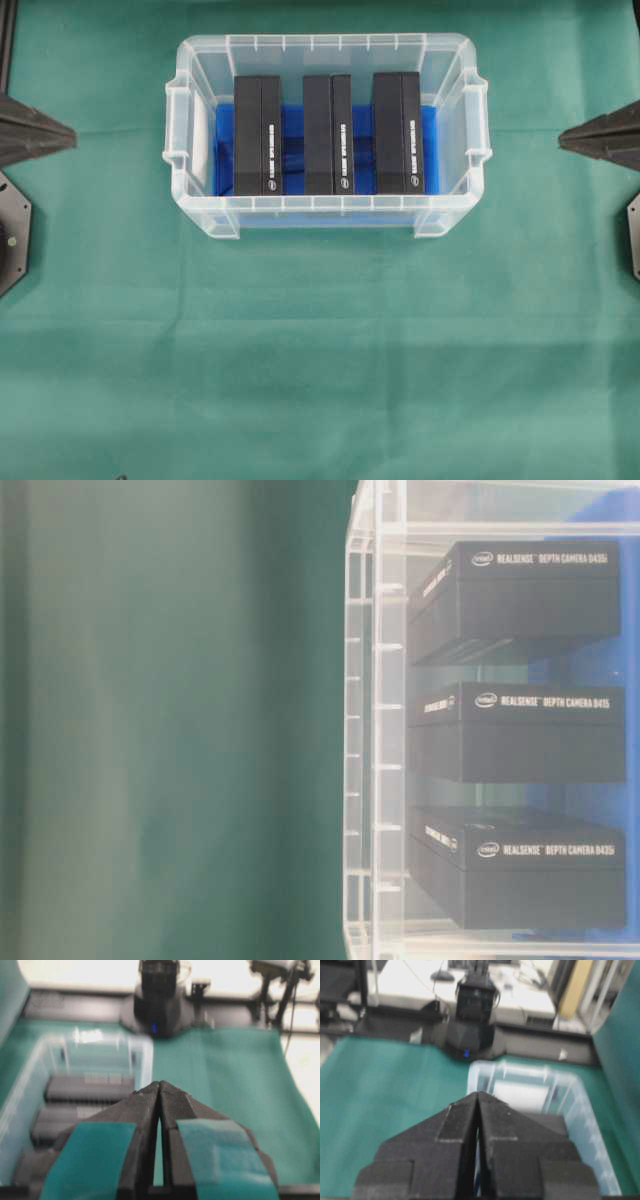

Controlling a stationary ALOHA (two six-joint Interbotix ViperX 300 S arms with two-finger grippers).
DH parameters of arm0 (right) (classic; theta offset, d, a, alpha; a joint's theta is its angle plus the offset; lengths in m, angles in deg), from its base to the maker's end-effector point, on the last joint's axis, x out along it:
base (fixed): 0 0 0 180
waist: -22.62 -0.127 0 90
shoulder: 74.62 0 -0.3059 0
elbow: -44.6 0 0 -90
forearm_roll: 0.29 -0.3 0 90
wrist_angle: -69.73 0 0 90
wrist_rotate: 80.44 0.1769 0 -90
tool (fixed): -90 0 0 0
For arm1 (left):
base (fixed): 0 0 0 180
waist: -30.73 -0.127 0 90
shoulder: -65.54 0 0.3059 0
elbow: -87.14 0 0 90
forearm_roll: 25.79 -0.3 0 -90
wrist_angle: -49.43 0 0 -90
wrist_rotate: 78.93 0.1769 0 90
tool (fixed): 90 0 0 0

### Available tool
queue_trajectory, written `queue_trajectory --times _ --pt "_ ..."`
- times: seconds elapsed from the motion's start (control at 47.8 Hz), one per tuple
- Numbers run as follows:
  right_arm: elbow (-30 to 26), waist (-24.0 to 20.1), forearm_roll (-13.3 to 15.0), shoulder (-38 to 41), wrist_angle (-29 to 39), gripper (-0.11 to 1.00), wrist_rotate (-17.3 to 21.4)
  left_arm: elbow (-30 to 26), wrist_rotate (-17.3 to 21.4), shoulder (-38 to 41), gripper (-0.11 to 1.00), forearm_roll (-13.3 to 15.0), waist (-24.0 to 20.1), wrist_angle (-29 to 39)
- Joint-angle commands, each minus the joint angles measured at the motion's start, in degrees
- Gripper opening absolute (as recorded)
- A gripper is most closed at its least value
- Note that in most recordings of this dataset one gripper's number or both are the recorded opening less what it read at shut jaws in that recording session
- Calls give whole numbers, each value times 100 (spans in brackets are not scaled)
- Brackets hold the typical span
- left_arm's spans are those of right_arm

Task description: Take the box out of the case with the left arm.

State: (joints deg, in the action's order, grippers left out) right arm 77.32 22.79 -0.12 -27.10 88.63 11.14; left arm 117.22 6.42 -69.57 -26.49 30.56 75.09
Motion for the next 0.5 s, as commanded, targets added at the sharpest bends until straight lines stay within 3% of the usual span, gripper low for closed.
queue_trajectory --times 0.0,0.293,0.481 --pt "-299 9 -9 105 580 -1 9 -343 -158 149 0 -18 35 729" --pt "-1327 9 0 835 4017 -1 352 -1257 -1169 765 0 -9 132 4438" --pt "-1731 0 -9 1397 6108 -1 642 -1477 -1450 1072 0 -9 132 5590"
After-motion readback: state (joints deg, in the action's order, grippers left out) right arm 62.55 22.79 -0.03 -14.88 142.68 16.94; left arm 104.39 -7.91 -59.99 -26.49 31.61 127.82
